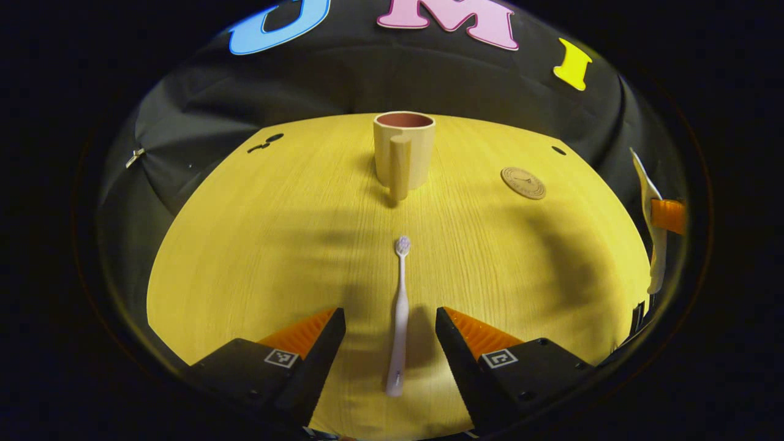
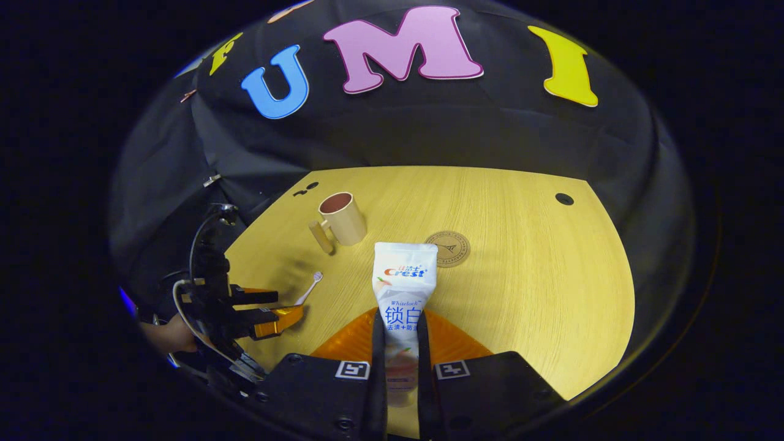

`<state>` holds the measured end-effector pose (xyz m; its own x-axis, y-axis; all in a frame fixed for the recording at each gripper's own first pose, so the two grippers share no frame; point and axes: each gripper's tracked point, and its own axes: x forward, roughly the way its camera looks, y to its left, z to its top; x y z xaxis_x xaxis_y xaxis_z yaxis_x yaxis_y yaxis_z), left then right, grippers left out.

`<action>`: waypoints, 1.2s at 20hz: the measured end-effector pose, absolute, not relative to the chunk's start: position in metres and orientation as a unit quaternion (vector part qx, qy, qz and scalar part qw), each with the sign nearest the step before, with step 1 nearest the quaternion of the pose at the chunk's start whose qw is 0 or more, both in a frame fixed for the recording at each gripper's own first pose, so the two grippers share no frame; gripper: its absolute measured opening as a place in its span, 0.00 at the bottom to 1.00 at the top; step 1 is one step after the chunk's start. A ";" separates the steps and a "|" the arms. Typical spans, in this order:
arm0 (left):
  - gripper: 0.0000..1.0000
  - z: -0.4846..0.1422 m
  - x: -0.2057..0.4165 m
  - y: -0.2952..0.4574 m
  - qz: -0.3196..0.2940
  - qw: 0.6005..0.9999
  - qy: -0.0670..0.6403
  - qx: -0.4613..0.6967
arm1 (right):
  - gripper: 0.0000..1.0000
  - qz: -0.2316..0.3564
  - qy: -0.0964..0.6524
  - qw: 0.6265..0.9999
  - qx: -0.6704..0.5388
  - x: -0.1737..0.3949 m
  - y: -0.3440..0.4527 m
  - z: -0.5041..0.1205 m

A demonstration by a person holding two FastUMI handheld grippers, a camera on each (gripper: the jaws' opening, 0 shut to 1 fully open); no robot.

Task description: Put the toothbrush and toothpaste on the desktop into the cup, then pick up the cup and place it on the coaster on the desktop.

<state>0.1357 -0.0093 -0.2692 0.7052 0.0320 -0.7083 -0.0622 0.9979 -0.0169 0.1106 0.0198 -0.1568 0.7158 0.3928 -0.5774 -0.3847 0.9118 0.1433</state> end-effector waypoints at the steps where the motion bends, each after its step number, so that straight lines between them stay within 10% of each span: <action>1: 0.90 -0.274 0.134 -0.013 0.015 0.918 0.395 -0.027 | 0.23 0.210 0.311 0.927 0.007 0.112 0.018 -0.155; 12: 0.12 -0.281 0.135 -0.027 -0.013 0.883 0.468 0.028 | 0.24 0.228 0.284 0.931 -0.003 0.138 0.030 -0.136; 24: 0.06 -0.228 0.127 -0.029 -0.020 0.919 0.387 -0.077 | 0.24 0.271 0.207 0.940 -0.019 0.204 0.095 -0.072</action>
<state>0.1274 -0.0293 -0.2284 0.7001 -0.0961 -0.7076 -0.0228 0.9874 -0.1567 0.2038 0.0955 -0.0718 0.7671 0.5018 -0.3997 -0.5179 0.8521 0.0758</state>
